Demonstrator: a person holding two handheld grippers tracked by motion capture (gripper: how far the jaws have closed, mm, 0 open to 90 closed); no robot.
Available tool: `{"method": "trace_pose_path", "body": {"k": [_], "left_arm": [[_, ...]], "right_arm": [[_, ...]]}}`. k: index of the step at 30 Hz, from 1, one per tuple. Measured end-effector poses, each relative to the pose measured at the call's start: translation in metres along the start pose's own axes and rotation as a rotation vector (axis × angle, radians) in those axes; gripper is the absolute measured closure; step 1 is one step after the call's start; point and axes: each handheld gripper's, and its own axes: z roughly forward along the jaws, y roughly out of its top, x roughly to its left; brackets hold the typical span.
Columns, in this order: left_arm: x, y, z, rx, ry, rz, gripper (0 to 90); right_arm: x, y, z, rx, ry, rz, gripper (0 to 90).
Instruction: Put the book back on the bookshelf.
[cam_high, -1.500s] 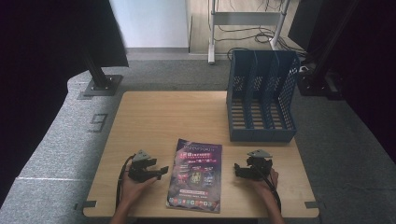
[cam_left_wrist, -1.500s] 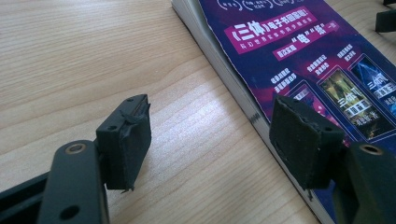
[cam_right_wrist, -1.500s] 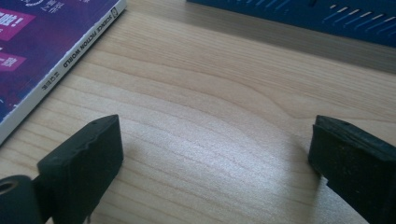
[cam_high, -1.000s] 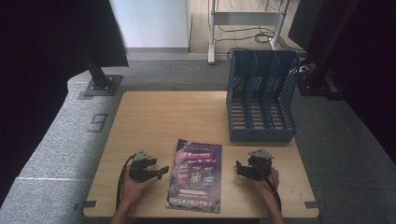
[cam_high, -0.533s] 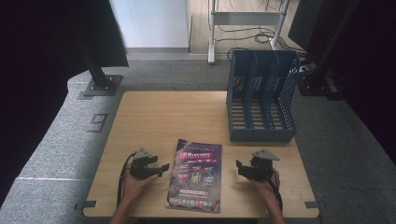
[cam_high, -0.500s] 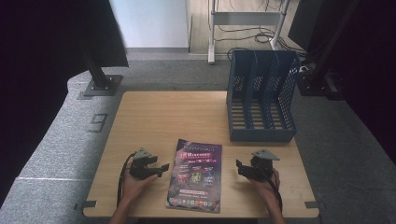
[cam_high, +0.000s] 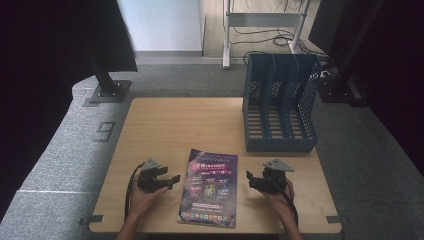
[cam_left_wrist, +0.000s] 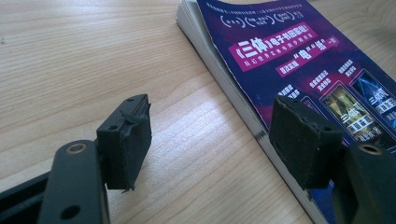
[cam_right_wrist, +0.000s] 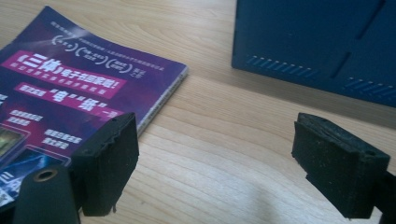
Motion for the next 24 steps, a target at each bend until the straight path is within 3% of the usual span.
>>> {"method": "trace_pose_path", "body": {"k": [10, 24], "left_arm": [[-0.004, 0.0, 0.003, 0.005, -0.004, 0.007, 30.2], [-0.004, -0.001, 0.005, 0.014, -0.007, 0.005, 30.1]], "right_arm": [[0.016, 0.003, 0.005, -0.007, 0.049, -0.023, 14.3], [0.044, 0.01, 0.022, 0.003, 0.061, -0.057, 14.8]]}}
